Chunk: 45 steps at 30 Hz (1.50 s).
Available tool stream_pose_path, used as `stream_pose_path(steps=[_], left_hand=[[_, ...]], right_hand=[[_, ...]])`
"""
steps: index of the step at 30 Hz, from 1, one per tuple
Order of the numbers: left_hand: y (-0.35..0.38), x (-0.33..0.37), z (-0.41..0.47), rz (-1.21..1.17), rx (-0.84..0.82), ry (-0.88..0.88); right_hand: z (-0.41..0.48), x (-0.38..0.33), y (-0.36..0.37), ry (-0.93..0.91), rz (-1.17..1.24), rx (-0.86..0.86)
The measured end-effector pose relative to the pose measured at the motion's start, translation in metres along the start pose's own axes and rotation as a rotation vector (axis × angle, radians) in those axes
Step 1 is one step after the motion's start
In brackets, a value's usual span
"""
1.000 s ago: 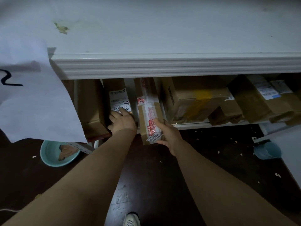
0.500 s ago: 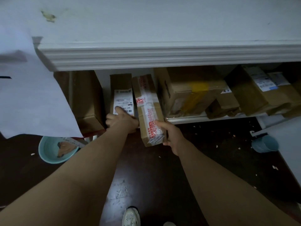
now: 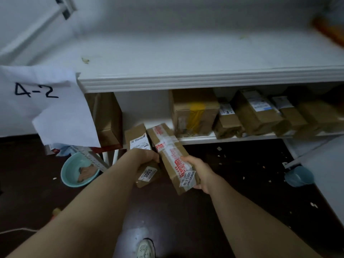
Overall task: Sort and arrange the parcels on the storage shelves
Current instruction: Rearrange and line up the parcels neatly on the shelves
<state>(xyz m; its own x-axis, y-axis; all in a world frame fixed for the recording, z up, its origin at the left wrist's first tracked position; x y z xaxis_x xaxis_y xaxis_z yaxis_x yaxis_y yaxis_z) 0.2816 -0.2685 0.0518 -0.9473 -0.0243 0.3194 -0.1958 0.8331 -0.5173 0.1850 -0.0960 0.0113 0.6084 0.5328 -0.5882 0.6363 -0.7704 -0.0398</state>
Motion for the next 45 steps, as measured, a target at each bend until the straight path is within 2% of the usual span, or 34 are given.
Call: stream_pose_path(steps=[8,11,17,25,33,45], left_hand=[[0.078,0.043,-0.115,0.155,0.039,0.195],[0.099,0.052,-0.137,0.138,0.069,0.181],[0.127,0.086,-0.164,0.053,0.022,0.21],[0.13,0.11,-0.145,0.123,-0.009,0.254],[0.123,0.099,-0.108,0.115,-0.059,0.167],[0.078,0.096,-0.066,0.098,0.0,0.181]], right_hand=[[-0.079,0.039,-0.121,0.05,0.103,0.108],[-0.102,0.039,-0.158,0.004,0.227,0.175],[-0.115,0.023,-0.196,-0.156,0.403,0.256],[-0.081,-0.026,-0.19,-0.205,0.427,0.274],[-0.034,-0.059,-0.163,-0.198,0.438,0.23],[0.002,-0.071,-0.132,-0.17,0.328,0.213]])
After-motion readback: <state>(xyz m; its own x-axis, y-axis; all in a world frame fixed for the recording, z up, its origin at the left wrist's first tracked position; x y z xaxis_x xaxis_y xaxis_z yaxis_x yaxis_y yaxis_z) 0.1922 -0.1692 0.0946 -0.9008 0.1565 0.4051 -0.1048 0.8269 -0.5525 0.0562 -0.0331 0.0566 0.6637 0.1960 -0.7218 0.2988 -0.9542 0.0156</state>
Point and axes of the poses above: each hand's wrist, its own z-axis towards the middle knuckle, its own y-axis out of the palm, x = y × z, the point moved 6 cm from there along z, towards the middle knuckle, and after that the axes turned 5 degrees about x, right-handed, at the moved point
